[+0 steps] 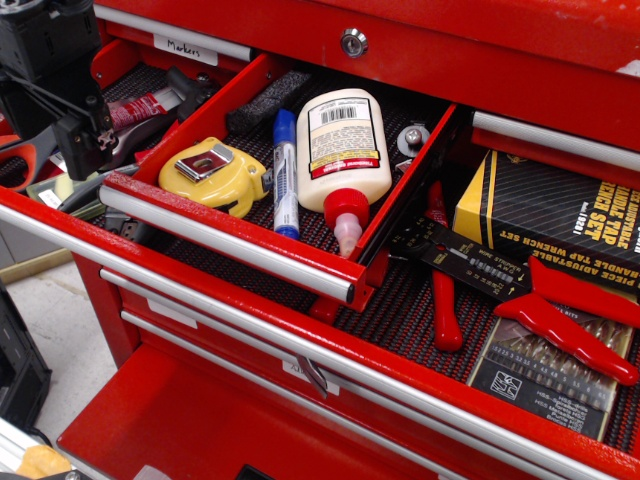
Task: Pick up glue and put into drawer
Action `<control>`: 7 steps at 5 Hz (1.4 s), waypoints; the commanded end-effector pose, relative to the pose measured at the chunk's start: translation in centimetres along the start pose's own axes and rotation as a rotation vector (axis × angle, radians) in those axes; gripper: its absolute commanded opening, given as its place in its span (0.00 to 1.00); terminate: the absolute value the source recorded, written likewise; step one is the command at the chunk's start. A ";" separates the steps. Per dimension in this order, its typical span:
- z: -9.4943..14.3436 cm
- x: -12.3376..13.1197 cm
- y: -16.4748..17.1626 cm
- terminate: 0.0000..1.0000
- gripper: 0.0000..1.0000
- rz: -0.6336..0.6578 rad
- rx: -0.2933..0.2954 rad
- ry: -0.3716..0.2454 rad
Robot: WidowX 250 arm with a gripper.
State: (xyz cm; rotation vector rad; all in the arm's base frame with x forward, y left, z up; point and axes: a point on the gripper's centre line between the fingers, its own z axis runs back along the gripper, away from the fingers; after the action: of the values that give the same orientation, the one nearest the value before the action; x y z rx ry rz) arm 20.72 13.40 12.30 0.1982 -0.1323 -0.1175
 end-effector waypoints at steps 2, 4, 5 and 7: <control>-0.3 2.7 3.9 0.00 1.00 -0.088 -0.023 -0.034; -2.3 5.8 6.4 0.00 1.00 -0.174 -0.050 -0.090; -3.9 6.3 7.4 0.00 1.00 -0.216 -0.055 -0.117; -6.5 7.3 9.0 0.00 1.00 -0.227 -0.052 -0.137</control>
State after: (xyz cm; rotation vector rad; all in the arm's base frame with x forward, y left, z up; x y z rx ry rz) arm 29.41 21.90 6.71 0.1026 -0.2078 -0.3476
